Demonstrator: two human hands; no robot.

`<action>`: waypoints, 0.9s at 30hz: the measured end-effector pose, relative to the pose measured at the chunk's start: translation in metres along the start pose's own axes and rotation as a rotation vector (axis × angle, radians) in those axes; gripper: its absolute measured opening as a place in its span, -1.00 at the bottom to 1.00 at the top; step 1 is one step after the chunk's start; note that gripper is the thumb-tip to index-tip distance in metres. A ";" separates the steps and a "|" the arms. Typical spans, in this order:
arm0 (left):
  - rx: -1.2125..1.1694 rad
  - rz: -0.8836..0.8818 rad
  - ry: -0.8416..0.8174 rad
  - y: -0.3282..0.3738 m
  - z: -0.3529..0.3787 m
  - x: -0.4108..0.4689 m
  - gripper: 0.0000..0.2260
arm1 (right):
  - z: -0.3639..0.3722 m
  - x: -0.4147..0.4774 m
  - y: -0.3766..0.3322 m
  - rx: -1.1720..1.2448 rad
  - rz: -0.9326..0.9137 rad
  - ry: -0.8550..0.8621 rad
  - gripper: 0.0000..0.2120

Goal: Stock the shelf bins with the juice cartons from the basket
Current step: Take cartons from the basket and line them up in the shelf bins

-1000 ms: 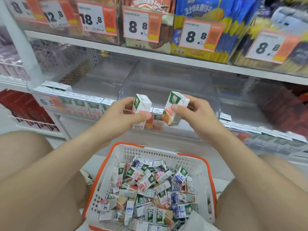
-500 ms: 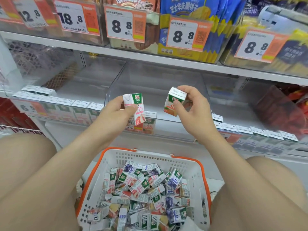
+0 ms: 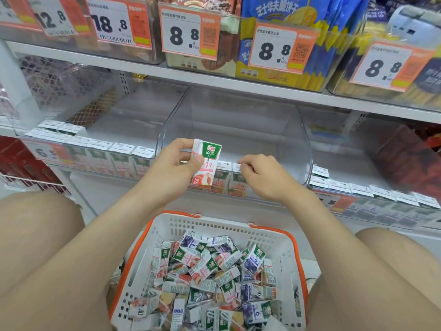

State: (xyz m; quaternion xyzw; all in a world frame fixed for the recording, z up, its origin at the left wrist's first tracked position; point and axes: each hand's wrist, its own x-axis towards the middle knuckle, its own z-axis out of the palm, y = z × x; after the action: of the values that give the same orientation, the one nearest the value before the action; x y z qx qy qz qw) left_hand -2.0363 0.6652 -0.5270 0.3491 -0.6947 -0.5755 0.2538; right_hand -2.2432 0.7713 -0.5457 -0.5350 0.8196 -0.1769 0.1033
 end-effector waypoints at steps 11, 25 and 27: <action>0.057 0.120 -0.259 0.004 -0.025 -0.005 -0.72 | 0.011 -0.027 -0.051 0.868 -0.164 0.150 -0.74; 0.474 0.078 0.295 -0.012 -0.146 0.007 -0.71 | 0.040 0.018 -0.169 0.806 -0.217 0.368 -0.83; 0.794 0.004 0.315 -0.034 -0.168 0.014 -0.60 | 0.047 0.037 -0.195 0.714 -0.302 0.373 -0.79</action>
State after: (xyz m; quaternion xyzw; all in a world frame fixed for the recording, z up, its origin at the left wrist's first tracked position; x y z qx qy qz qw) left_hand -1.9118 0.5469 -0.5255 0.5019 -0.8158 -0.2026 0.2038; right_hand -2.0773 0.6575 -0.5100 -0.5385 0.6243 -0.5562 0.1050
